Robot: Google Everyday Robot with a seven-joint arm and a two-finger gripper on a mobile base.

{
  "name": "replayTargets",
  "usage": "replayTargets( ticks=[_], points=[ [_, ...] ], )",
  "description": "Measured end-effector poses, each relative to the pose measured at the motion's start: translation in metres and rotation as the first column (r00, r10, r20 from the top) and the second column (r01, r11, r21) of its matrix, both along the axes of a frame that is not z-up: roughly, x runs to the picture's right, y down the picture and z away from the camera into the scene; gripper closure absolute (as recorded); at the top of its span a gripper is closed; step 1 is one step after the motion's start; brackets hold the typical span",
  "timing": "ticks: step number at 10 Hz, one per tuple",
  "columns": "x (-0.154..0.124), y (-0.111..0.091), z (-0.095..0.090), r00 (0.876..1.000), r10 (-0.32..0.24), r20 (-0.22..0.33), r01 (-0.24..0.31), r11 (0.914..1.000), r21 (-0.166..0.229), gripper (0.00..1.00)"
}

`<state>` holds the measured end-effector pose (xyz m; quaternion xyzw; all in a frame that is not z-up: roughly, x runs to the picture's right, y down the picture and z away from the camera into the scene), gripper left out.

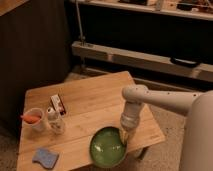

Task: Drag the ceramic bowl in a circle

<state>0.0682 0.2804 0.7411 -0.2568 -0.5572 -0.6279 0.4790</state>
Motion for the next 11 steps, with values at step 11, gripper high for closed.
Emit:
replayTargets(
  ticks=[11],
  points=[
    [-0.045,-0.031,0.065,0.983,0.173,0.056,-0.179,0.9748,0.132,1.0]
  ],
)
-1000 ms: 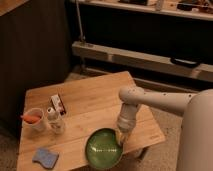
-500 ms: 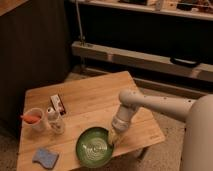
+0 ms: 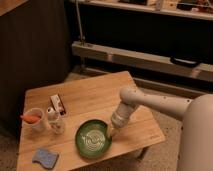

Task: Drag the ceramic bowl in a circle

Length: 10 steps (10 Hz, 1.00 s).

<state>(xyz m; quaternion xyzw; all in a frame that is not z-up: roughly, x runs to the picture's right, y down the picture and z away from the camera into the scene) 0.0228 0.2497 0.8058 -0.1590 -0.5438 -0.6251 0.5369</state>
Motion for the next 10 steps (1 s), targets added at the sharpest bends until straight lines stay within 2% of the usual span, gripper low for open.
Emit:
replayTargets(
  ticks=[2,5,8,10],
  points=[
    [-0.008,-0.02,0.018,1.0,-0.01,-0.022,0.01,0.9995,0.031,1.0],
    [-0.033,-0.071,0.036,1.0,-0.004,-0.017,0.006,0.9948,0.102,1.0],
    [-0.054,-0.104,0.058,0.997,-0.077,-0.024,0.079,0.9893,0.123,1.0],
    [-0.048,-0.122,0.069,0.992,-0.118,-0.049,0.124,0.9834,0.132,1.0]
  ],
)
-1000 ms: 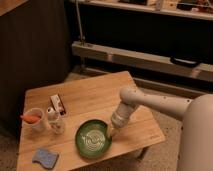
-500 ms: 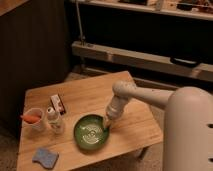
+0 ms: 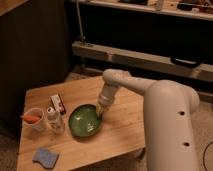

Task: Drag the ceramic bowl in a circle

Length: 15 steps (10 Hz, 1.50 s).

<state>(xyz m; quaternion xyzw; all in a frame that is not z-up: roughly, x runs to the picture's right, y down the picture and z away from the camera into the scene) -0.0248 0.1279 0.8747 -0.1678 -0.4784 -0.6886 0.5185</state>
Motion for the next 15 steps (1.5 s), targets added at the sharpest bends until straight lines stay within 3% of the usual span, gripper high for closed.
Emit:
replayTargets(
  ticks=[3,7,11,13,15],
  points=[
    [0.036,-0.028,0.001,0.999,0.011,-0.052,-0.009,0.9996,0.025,1.0],
    [0.115,-0.029,-0.025,0.989,0.067,-0.135,-0.061,0.997,0.048,1.0],
    [0.196,0.005,-0.058,0.962,0.145,-0.23,-0.138,0.9894,0.043,1.0],
    [0.206,0.029,-0.074,0.954,0.166,-0.25,-0.164,0.986,0.028,1.0],
    [0.197,0.058,-0.092,0.954,0.17,-0.246,-0.176,0.9844,-0.003,1.0]
  ],
)
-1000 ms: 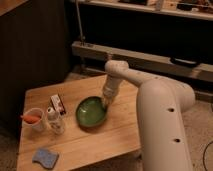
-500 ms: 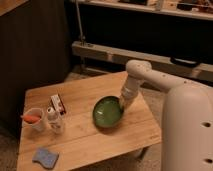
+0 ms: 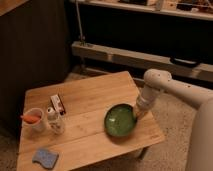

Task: Drag the ceramic bowl in a circle

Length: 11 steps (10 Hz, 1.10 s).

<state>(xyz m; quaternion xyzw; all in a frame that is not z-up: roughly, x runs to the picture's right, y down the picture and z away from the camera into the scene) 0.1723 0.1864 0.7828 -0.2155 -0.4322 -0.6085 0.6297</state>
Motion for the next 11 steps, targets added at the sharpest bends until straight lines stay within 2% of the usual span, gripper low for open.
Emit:
replayTargets(
  ticks=[2,3,6,7,9,11],
  points=[
    [-0.016,0.026,-0.014,0.999,-0.005,0.032,0.006,0.9994,-0.035,1.0],
    [-0.027,0.046,-0.025,0.999,-0.002,0.053,0.005,0.9981,-0.062,1.0],
    [-0.049,0.094,-0.046,0.993,0.033,0.117,-0.018,0.9916,-0.128,1.0],
    [-0.062,0.103,-0.048,0.988,0.038,0.15,-0.017,0.9898,-0.142,1.0],
    [-0.091,0.108,-0.042,0.975,0.035,0.219,0.001,0.9866,-0.163,1.0],
    [-0.129,0.114,-0.028,0.957,0.01,0.29,0.049,0.9796,-0.195,1.0]
  ],
)
